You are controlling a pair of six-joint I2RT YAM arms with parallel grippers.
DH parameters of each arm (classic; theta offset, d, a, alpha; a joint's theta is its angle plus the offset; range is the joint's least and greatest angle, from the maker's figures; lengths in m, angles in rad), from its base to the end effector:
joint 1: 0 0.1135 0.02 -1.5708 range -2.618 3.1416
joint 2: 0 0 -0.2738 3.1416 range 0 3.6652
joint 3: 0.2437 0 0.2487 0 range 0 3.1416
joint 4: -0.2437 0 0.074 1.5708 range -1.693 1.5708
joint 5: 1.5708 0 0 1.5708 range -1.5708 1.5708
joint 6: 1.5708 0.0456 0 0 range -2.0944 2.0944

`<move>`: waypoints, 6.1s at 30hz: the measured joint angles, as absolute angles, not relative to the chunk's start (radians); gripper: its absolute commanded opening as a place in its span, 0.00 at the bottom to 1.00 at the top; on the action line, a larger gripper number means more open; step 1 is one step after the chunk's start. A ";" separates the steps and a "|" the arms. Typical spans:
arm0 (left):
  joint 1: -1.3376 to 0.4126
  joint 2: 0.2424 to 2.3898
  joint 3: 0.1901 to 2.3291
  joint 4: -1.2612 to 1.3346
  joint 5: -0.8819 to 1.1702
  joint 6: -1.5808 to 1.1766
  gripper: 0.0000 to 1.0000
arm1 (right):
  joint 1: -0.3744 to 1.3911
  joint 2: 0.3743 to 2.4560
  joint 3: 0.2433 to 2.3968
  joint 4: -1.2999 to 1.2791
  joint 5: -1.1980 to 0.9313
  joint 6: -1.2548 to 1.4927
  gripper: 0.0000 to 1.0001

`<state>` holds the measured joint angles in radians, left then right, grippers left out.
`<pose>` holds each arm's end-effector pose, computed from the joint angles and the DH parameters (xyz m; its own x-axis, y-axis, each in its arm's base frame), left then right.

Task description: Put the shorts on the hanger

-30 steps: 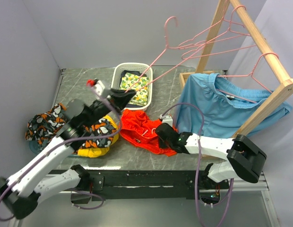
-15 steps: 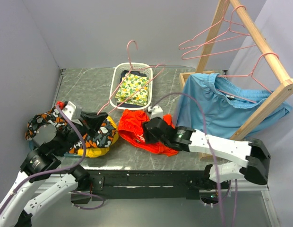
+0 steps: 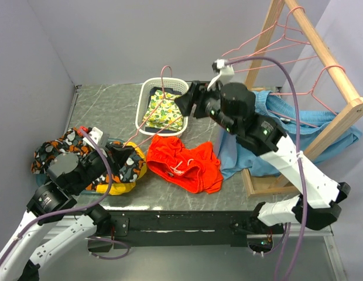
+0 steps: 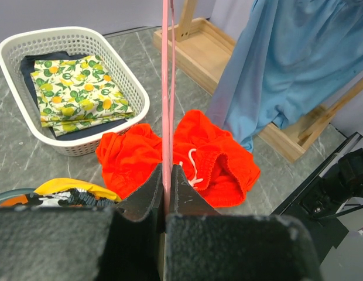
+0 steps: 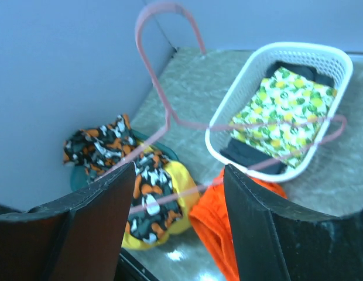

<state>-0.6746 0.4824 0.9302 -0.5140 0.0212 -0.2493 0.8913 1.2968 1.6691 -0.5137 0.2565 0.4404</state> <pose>0.0684 -0.0559 0.3912 -0.2082 -0.1493 -0.9666 0.6084 0.7540 -0.2475 0.1760 0.1995 0.5041 -0.3336 0.2433 -0.9108 -0.5001 0.7733 0.3897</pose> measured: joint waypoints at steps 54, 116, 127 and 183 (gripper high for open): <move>-0.671 0.802 1.220 -0.672 -0.052 -0.313 0.73 | 0.921 1.645 1.799 -0.332 0.300 0.472 0.00; -0.670 0.852 0.961 -0.213 -0.226 -0.460 0.01 | 1.107 1.356 1.541 -0.364 0.407 0.509 0.87; -0.687 0.811 0.977 -0.371 -0.086 -0.392 0.01 | 1.108 1.146 1.111 -0.519 0.519 0.645 0.70; -1.061 0.662 0.823 0.108 -0.319 -0.179 0.01 | 1.156 1.507 1.919 -0.666 0.491 0.216 0.00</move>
